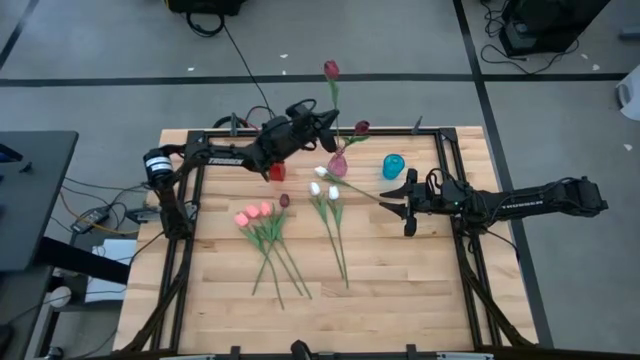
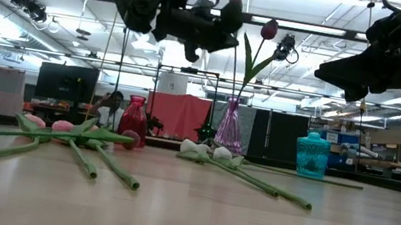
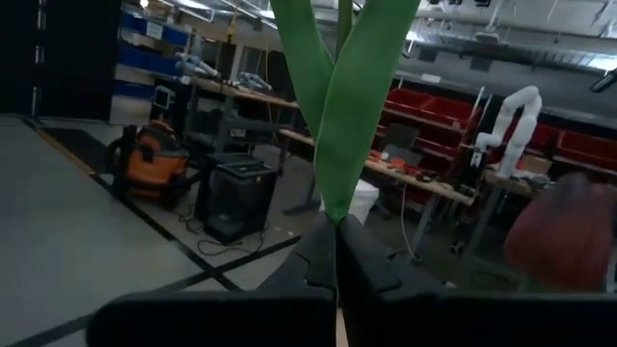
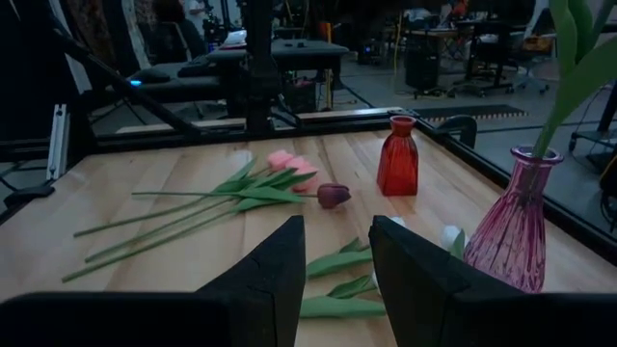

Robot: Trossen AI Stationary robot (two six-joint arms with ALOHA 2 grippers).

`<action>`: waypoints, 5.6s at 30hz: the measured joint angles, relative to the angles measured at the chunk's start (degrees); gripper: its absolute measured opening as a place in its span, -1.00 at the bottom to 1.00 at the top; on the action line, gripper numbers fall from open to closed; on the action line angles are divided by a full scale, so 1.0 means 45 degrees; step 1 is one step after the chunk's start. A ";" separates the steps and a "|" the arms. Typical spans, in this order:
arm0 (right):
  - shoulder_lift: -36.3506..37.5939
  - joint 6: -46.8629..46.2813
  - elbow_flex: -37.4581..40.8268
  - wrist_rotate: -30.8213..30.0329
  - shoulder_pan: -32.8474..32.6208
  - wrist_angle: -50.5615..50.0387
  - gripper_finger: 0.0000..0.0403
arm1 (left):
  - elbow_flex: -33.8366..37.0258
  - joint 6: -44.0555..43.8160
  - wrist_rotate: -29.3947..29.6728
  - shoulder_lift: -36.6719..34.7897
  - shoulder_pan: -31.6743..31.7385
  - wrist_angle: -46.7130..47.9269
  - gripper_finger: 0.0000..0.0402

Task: Sort flowers into vase by color
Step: Put the right dark red flower into the pink vase, then put the dark red flower into the pink vase

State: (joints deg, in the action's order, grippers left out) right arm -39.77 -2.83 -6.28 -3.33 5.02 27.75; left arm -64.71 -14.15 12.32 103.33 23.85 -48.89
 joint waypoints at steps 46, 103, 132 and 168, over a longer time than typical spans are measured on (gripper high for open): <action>0.0249 -0.0029 0.0000 -0.0053 0.0010 -0.0550 -0.34 | 0.0005 -0.7960 -0.0703 -0.2105 -0.5128 2.1003 -0.19; 0.0257 -0.0101 0.0005 0.0680 0.0000 0.0487 -0.34 | -0.0103 -0.6919 0.0720 -0.0019 -0.4423 2.0430 -0.93; 0.1185 0.0058 0.0005 0.0092 0.0345 -0.0876 -0.34 | 0.1479 0.4491 0.2205 -0.3921 -0.2697 0.0051 -0.97; 0.1175 0.0572 0.0005 0.0083 0.0345 -0.0970 -0.34 | 0.1037 0.4755 0.1569 -0.2183 -0.1379 -0.3867 -0.97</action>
State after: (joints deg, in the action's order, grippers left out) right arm -34.48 -0.26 -6.26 -2.96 6.57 23.39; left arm -60.04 7.24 19.38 93.51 17.65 -66.29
